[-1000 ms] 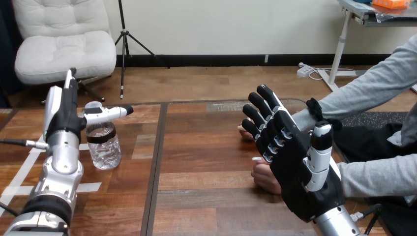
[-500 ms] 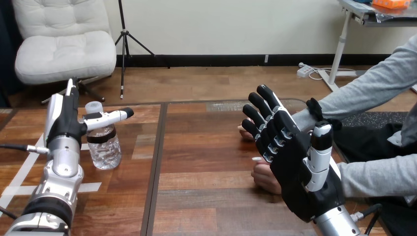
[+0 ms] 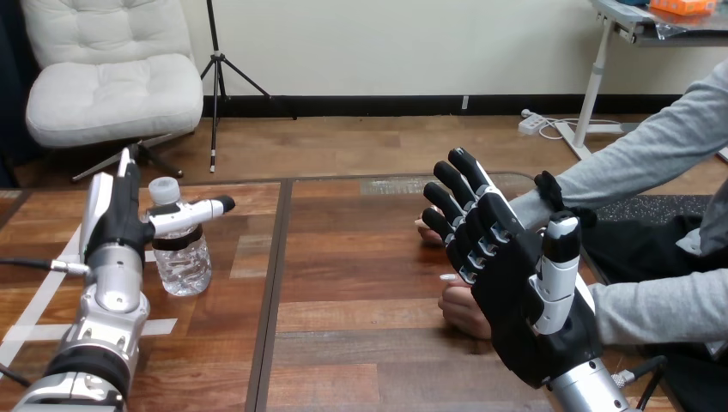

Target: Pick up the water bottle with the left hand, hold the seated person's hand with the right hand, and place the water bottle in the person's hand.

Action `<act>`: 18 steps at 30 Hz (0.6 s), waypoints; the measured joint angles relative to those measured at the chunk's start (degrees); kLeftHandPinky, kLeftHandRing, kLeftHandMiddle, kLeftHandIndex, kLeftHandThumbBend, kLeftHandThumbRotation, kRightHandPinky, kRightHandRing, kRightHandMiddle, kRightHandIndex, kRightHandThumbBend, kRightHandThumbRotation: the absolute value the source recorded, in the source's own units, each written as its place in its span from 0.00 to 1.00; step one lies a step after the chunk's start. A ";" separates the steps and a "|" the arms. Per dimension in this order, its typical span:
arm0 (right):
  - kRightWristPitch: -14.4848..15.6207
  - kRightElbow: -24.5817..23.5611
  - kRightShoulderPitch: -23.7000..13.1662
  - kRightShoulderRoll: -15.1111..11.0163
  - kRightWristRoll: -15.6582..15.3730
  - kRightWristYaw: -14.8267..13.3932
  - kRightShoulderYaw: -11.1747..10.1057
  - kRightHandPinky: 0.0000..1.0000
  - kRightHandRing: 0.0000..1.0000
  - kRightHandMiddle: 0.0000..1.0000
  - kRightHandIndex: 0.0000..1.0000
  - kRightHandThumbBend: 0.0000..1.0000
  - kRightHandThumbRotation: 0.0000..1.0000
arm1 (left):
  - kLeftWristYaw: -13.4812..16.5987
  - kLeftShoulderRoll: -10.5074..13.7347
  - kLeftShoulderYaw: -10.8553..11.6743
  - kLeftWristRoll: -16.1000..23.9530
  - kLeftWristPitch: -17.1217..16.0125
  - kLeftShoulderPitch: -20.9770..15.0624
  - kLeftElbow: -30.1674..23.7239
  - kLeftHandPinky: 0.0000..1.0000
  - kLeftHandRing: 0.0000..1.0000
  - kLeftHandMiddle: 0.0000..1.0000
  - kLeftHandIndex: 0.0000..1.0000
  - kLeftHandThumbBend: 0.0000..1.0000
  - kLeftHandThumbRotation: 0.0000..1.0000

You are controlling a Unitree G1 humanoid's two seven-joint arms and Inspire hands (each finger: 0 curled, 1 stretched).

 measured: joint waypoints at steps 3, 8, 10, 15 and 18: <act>0.00 0.00 0.00 0.00 0.00 0.00 0.00 1.00 1.00 1.00 1.00 1.00 1.00 | 0.00 -0.13 0.02 -0.11 0.12 0.02 0.27 0.95 1.00 1.00 1.00 1.00 0.21; 0.00 0.00 0.00 0.02 0.00 -0.08 0.00 1.00 1.00 1.00 1.00 1.00 1.00 | 0.00 -0.33 0.07 -0.36 0.18 0.03 0.51 0.95 1.00 1.00 1.00 1.00 0.20; 0.00 0.00 0.00 0.02 0.00 -0.09 0.00 1.00 1.00 1.00 1.00 1.00 1.00 | 0.00 -0.39 0.07 -0.44 0.18 0.03 0.54 0.95 1.00 1.00 1.00 1.00 0.20; 0.00 0.00 0.00 0.02 0.01 -0.08 0.01 1.00 1.00 1.00 1.00 1.00 1.00 | 0.00 -0.53 0.08 -0.55 0.20 0.03 0.56 0.95 1.00 1.00 1.00 1.00 0.20; 0.01 0.00 0.01 0.01 0.02 -0.08 0.00 1.00 1.00 1.00 1.00 1.00 1.00 | 0.00 -0.60 0.08 -0.58 0.24 0.03 0.61 0.95 1.00 1.00 1.00 1.00 0.20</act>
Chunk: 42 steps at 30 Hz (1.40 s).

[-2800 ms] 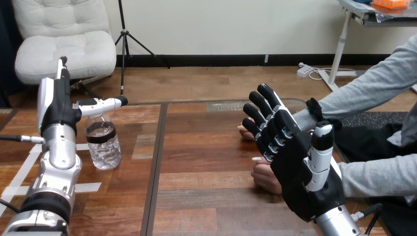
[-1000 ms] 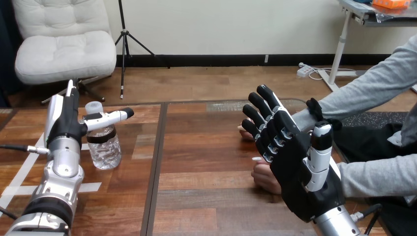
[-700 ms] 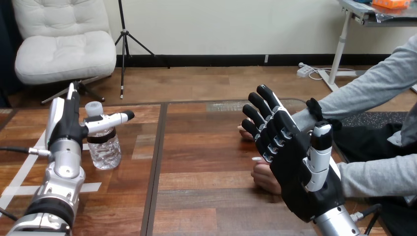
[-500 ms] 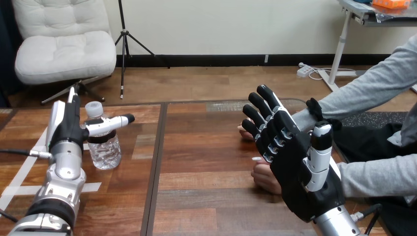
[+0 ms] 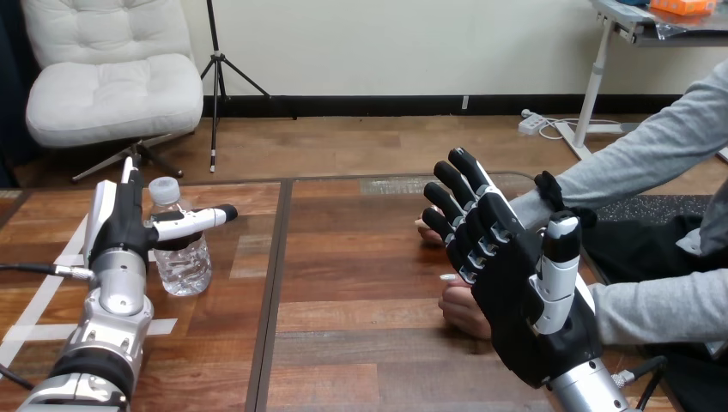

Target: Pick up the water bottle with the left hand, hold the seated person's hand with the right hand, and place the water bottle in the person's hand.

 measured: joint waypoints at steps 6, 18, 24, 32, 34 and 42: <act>0.01 0.00 0.01 0.00 0.01 0.01 0.00 1.00 1.00 1.00 1.00 1.00 1.00 | -0.02 -0.13 0.00 -0.09 0.53 0.00 0.18 0.96 1.00 1.00 1.00 1.00 0.21; 0.01 -0.01 0.08 0.00 0.01 0.13 0.00 1.00 1.00 1.00 1.00 1.00 1.00 | -0.33 -0.61 0.71 -1.28 3.17 0.00 0.69 0.95 1.00 1.00 1.00 1.00 0.21; 0.01 -0.08 0.30 0.01 0.01 0.20 0.02 1.00 1.00 1.00 1.00 1.00 1.00 | -0.90 -0.81 0.90 -1.66 4.42 0.00 1.24 0.96 1.00 1.00 1.00 0.99 0.20; 0.01 -0.11 0.64 0.00 0.01 0.20 0.02 1.00 1.00 1.00 1.00 1.00 1.00 | -1.64 -1.19 1.14 -2.35 6.38 0.00 1.88 0.97 1.00 1.00 1.00 0.99 0.20; 0.01 -0.11 0.71 0.01 0.01 0.20 0.02 1.00 1.00 1.00 1.00 1.00 1.00 | -1.78 -1.27 1.15 -2.46 6.77 0.00 1.99 0.97 1.00 1.00 1.00 1.00 0.21; 0.01 -0.11 0.84 0.01 0.01 0.20 0.03 1.00 1.00 1.00 1.00 1.00 1.00 | -2.07 -1.47 1.20 -2.57 8.09 -0.01 2.22 0.97 1.00 1.00 1.00 1.00 0.22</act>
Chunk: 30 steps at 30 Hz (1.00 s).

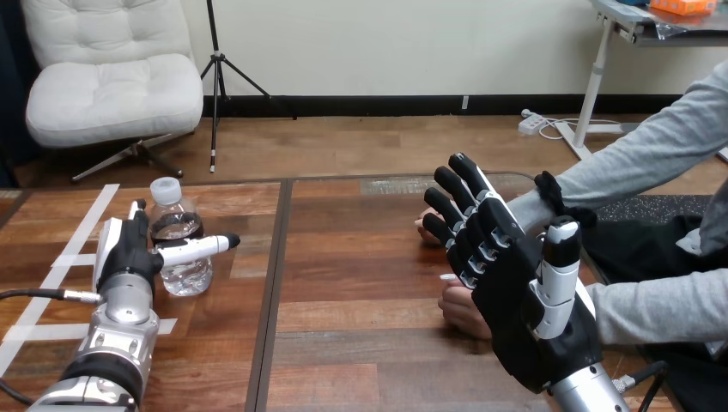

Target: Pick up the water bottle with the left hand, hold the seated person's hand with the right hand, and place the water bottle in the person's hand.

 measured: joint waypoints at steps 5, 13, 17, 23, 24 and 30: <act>0.00 -0.05 0.06 0.00 -0.01 -0.01 0.02 1.00 1.00 1.00 1.00 1.00 1.00 | -0.13 -0.07 0.06 -0.12 0.97 0.00 0.05 0.96 1.00 1.00 1.00 1.00 0.24; 0.00 -0.55 0.53 0.00 -0.01 0.00 0.07 1.00 1.00 0.99 1.00 1.00 1.00 | -0.13 -0.23 0.08 -0.15 1.96 0.00 0.36 0.96 1.00 1.00 1.00 1.00 0.25; 0.00 -0.79 0.78 0.00 -0.01 0.01 0.12 1.00 1.00 0.99 1.00 1.00 1.00 | -0.14 -0.33 0.08 -0.16 2.31 0.00 0.43 0.97 1.00 1.00 1.00 1.00 0.25; 0.00 -0.82 0.98 0.00 -0.01 0.01 0.21 1.00 1.00 0.99 1.00 1.00 1.00 | -0.19 -0.47 0.22 -0.67 3.10 0.00 0.43 0.97 1.00 1.00 1.00 1.00 0.25; 0.00 -0.82 1.00 0.01 -0.01 0.01 0.22 1.00 1.00 0.99 1.00 1.00 1.00 | -0.19 -0.49 0.23 -0.78 3.25 0.00 0.43 0.97 1.00 1.00 1.00 1.00 0.25; 0.00 -0.82 1.06 0.01 -0.01 0.01 0.27 1.00 1.00 0.98 0.99 1.00 1.00 | 0.06 -0.54 0.25 -1.16 3.92 -0.17 0.43 0.94 1.00 1.00 1.00 1.00 0.25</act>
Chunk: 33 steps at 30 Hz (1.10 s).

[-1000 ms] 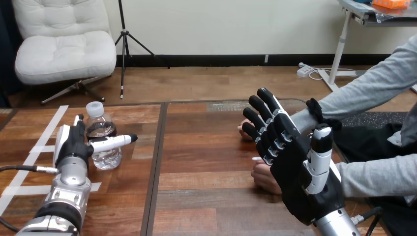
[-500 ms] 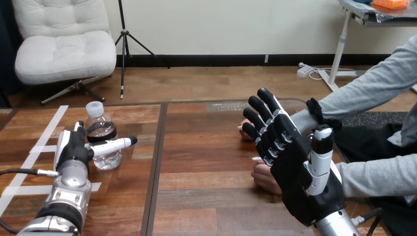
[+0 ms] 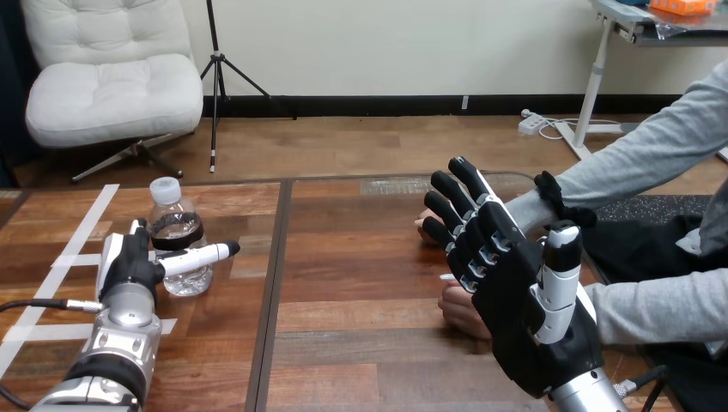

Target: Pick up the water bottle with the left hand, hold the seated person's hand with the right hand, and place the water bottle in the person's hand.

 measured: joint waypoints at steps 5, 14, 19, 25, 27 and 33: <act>0.00 -0.03 0.01 0.00 0.02 0.00 0.02 1.00 1.00 0.98 0.99 1.00 1.00 | 0.51 0.00 0.06 -0.17 0.87 -0.44 0.00 0.93 0.99 1.00 1.00 1.00 0.27; 0.00 -0.11 0.03 0.00 0.09 0.05 0.08 1.00 1.00 0.98 0.99 1.00 1.00 | 1.06 0.00 -0.09 -0.04 2.17 -1.06 0.00 0.92 0.98 1.00 1.00 1.00 0.38; 0.00 -0.19 0.12 -0.01 0.10 0.07 0.08 1.00 1.00 0.98 0.99 1.00 1.00 | 1.31 -0.01 -0.24 0.02 2.35 -1.14 0.00 0.91 0.98 1.00 1.00 1.00 0.46; 0.00 -0.35 0.28 -0.02 0.10 0.06 0.07 1.00 0.99 0.98 0.99 0.99 1.00 | 1.65 -0.05 -0.27 0.02 2.36 -1.15 0.00 0.89 0.97 0.99 1.00 1.00 0.59; 0.00 -0.40 0.30 -0.03 0.10 0.06 0.07 1.00 0.99 0.97 0.99 0.99 1.00 | 1.75 -0.08 -0.28 0.02 2.37 -1.15 0.00 0.89 0.96 0.99 1.00 1.00 0.62; 0.00 -0.50 0.30 -0.03 0.11 0.06 0.06 1.00 0.99 0.97 0.99 0.98 1.00 | 2.33 -0.29 -0.22 -0.02 2.57 -1.31 0.00 0.91 0.98 0.99 1.00 0.98 0.69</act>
